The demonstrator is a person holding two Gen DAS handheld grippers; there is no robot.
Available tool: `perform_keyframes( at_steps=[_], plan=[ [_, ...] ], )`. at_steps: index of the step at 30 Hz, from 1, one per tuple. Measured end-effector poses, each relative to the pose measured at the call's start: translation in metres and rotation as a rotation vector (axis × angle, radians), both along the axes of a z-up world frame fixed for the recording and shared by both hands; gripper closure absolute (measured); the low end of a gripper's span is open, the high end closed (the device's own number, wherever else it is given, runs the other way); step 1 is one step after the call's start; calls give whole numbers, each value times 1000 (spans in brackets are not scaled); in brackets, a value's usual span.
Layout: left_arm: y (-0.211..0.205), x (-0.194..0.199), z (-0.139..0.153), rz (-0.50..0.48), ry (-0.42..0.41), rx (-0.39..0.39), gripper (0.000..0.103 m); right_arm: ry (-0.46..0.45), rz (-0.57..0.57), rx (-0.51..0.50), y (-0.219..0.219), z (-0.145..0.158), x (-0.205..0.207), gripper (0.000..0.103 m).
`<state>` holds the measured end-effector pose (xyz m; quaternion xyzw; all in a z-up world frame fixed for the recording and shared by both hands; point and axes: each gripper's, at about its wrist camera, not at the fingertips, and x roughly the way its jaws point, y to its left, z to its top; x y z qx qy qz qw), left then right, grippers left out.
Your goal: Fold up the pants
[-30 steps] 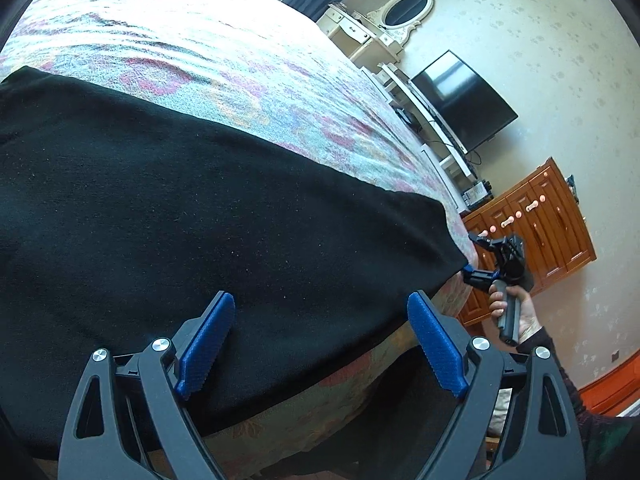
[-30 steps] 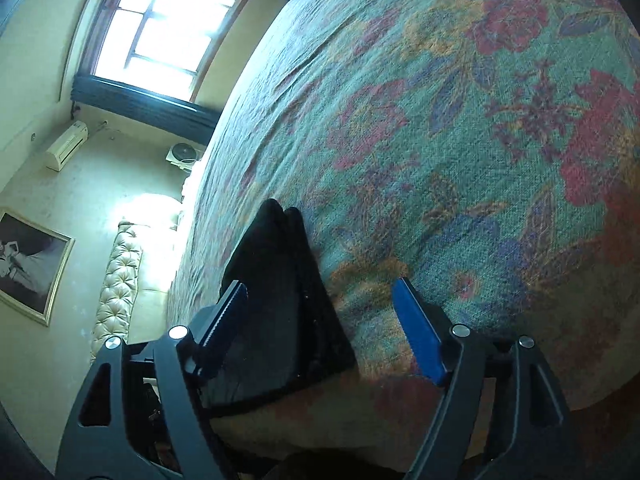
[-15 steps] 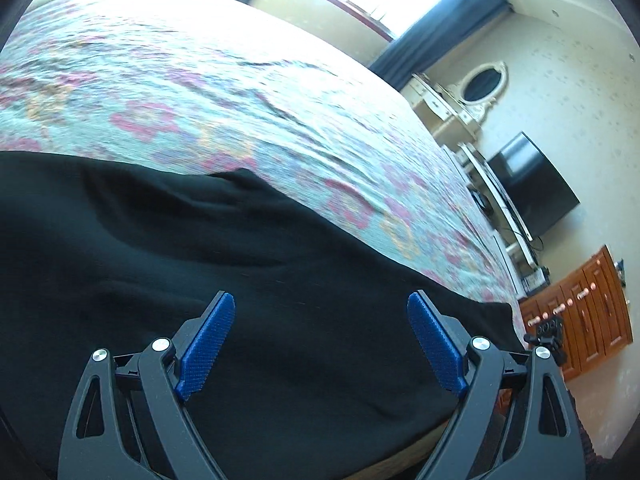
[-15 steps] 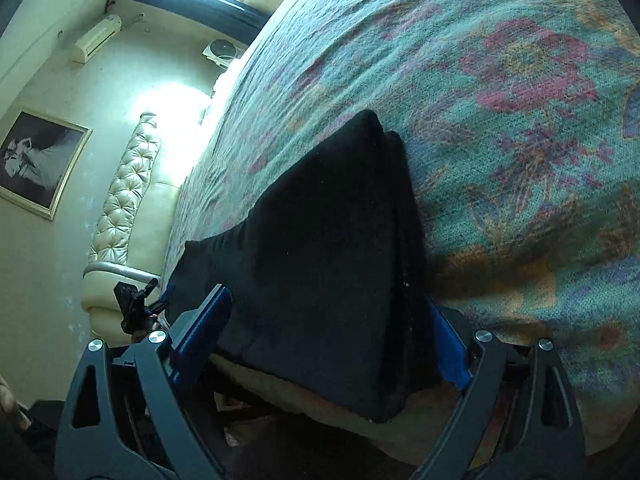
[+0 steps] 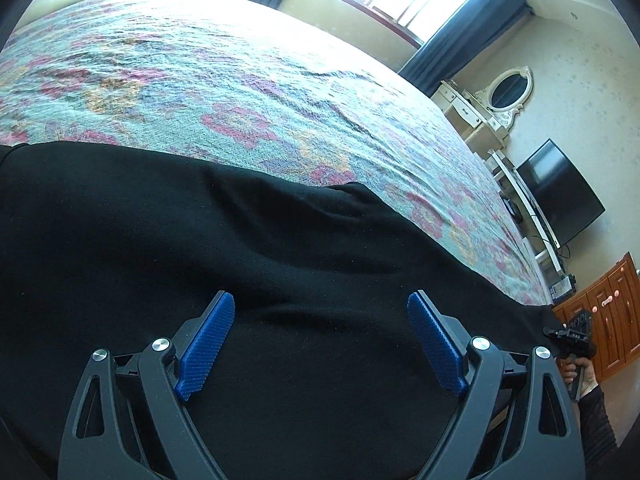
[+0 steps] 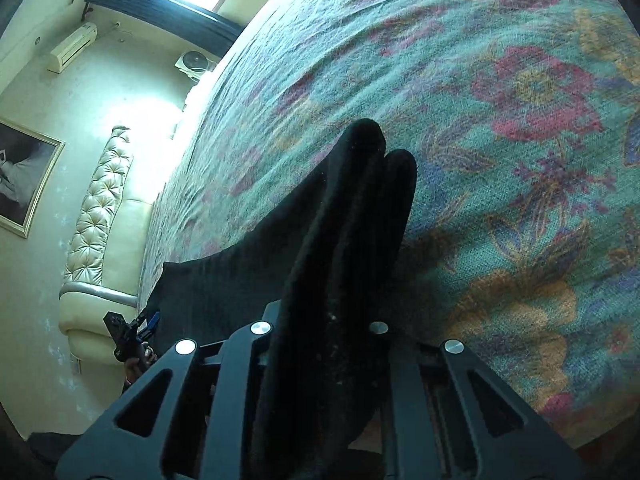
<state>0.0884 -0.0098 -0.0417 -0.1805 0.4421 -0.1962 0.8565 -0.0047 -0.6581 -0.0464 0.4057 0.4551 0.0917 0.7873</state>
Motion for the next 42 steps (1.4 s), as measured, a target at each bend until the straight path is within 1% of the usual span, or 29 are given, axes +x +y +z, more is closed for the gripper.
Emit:
perform_keyframes(
  at_steps=[4,8,12,16,21,26,30,32,34,37,42],
  plan=[
    [-11,-2,-3,-41,-28,70,16,-36,-19,-33,13,32,0,89],
    [-15,-3,-5,-61,-38,109,16,-79,-17,-49,33,65,6,89],
    [-12,0,-6,-56,-29,93,15,-122,-2,-80,63,99,12,89],
    [-12,1,-6,-63,-30,94,15,-163,27,-110,95,133,20,89],
    [-13,-4,-6,-71,-43,104,14,-192,70,-128,138,160,32,89],
    [-11,-3,-6,-80,-44,91,14,-208,113,-153,180,171,44,89],
    [-8,-2,-5,-81,-38,67,14,-202,151,-178,215,168,57,89],
    [-8,-3,-5,-85,-39,62,14,-196,168,-166,231,163,63,89],
    [-8,-5,-5,-91,-44,61,14,-192,186,-180,246,158,69,89],
    [-9,-6,-8,-101,-51,75,14,-184,214,-207,271,152,77,89],
    [-18,-10,-11,-140,-74,129,9,-174,250,-209,303,141,89,89]
  ],
)
